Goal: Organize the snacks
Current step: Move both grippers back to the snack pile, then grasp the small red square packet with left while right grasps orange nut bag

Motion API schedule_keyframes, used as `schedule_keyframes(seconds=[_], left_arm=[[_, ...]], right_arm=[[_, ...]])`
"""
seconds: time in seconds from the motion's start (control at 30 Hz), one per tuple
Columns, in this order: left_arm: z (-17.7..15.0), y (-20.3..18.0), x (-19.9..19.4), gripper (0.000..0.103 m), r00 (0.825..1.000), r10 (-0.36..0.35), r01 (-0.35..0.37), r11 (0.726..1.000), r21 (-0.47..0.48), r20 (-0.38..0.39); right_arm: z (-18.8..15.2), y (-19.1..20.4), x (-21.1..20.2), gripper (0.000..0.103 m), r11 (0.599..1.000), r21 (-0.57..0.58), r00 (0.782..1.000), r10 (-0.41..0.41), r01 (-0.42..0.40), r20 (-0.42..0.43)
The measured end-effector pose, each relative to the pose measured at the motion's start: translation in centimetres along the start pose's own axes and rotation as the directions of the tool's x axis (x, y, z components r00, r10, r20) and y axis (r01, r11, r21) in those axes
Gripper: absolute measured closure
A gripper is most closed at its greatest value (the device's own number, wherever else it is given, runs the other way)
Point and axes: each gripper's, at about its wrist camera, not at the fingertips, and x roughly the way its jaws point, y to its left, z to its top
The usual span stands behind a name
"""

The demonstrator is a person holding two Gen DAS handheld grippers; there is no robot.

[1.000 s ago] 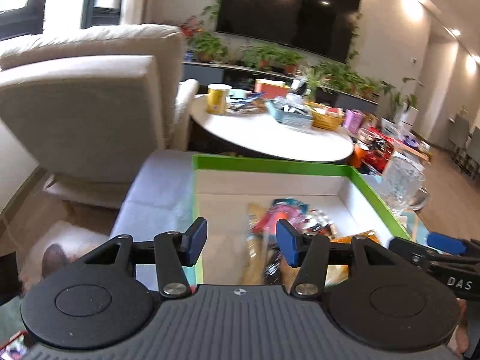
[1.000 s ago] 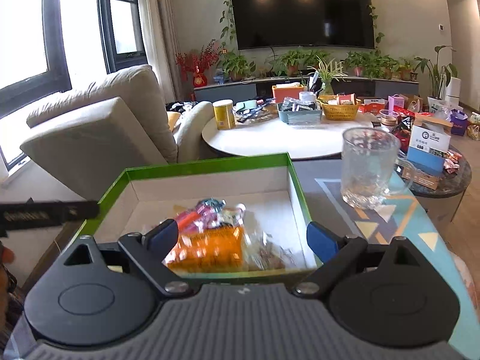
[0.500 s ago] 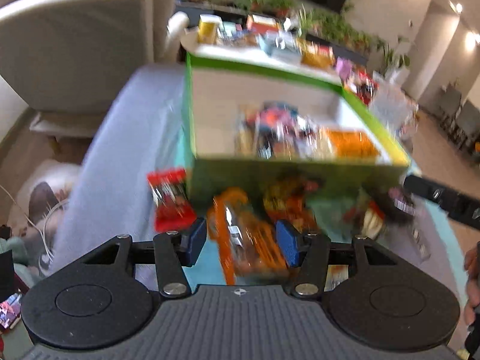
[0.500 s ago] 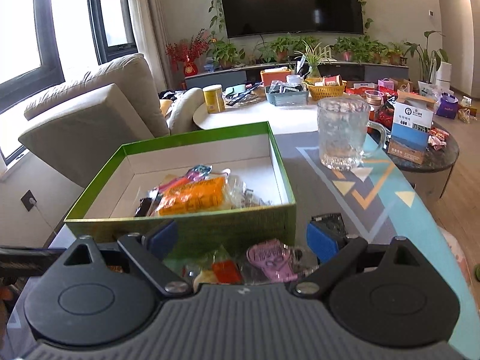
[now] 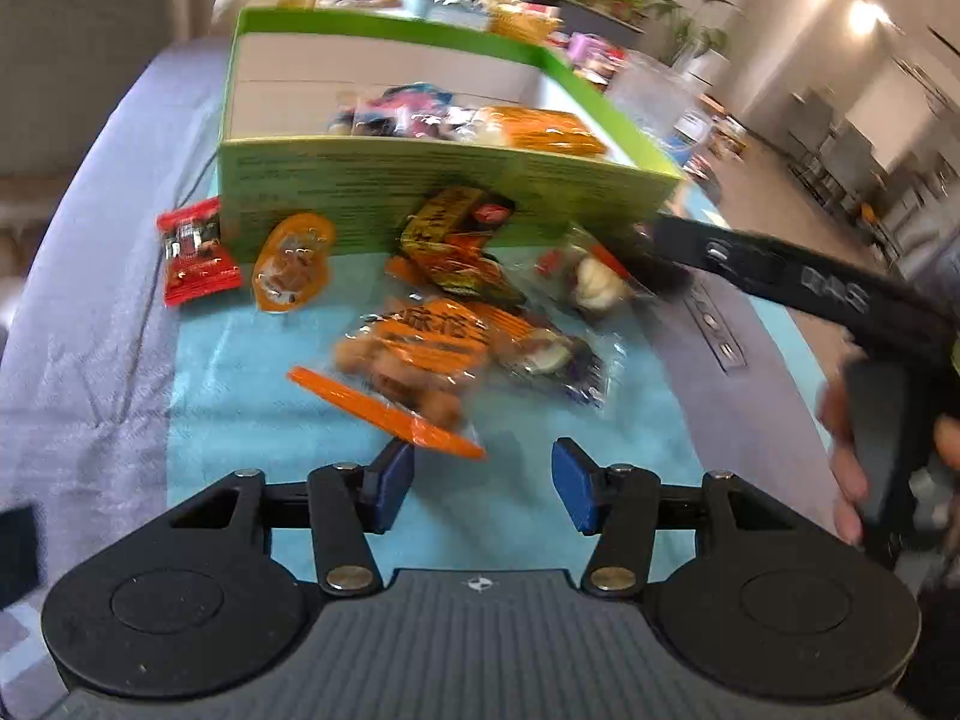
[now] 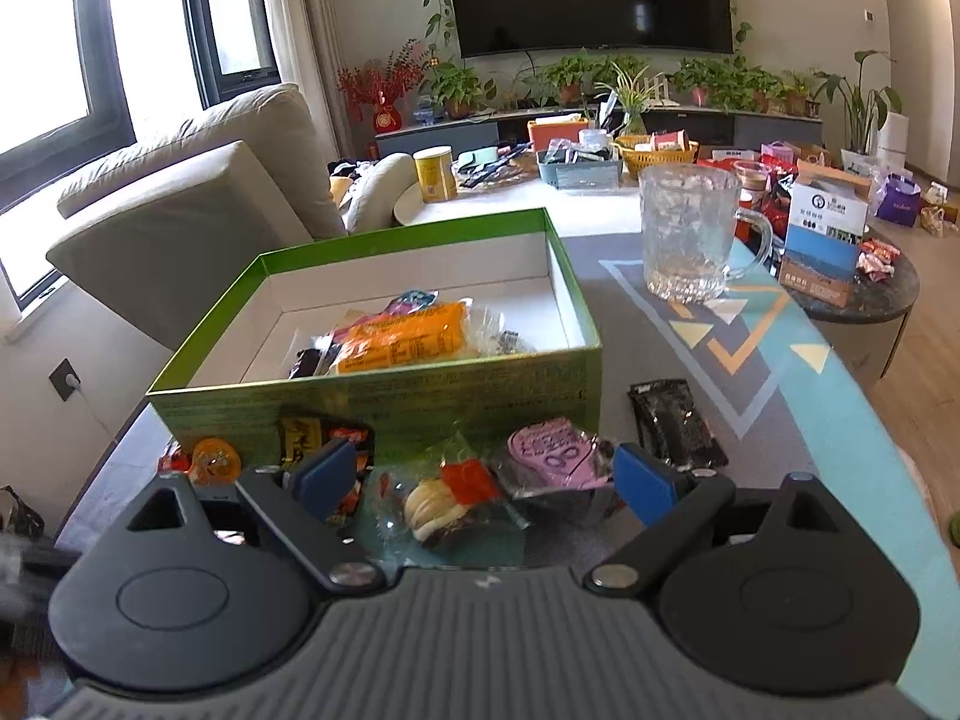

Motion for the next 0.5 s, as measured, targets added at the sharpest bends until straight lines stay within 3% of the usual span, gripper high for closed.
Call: schedule_keyframes(seconds=[0.07, 0.13, 0.27, 0.37, 0.5], left_arm=[[-0.1, 0.2, -1.6, 0.056, 0.993, 0.086, -0.087, 0.996, 0.012, 0.083], [0.6, 1.5, -3.2, 0.056, 0.969, 0.176, -0.177, 0.984, -0.009, 0.176], [2.3, 5.6, -3.5, 0.055, 0.935, 0.291, -0.265, 0.953, -0.15, 0.201], [3.7, 7.8, -2.3, 0.055, 0.94, 0.294, -0.256, 0.943, -0.211, 0.175], [4.9, 8.5, 0.2, 0.055, 0.944, 0.298, -0.263, 0.939, -0.222, 0.14]], right_arm=[[-0.3, 0.2, -0.3, 0.044, 1.0, -0.006, 1.0, 0.012, -0.012, -0.001], [-0.5, 0.6, -0.5, 0.044, 0.999, -0.021, 1.0, 0.029, -0.029, -0.006], [-0.9, 2.1, -0.7, 0.044, 0.994, -0.062, 0.996, 0.085, -0.087, -0.025], [-1.3, 3.8, -0.8, 0.044, 0.985, -0.119, 0.992, 0.12, -0.124, -0.039], [-1.7, 5.5, -0.6, 0.044, 0.975, -0.171, 0.989, 0.136, -0.144, -0.06]])
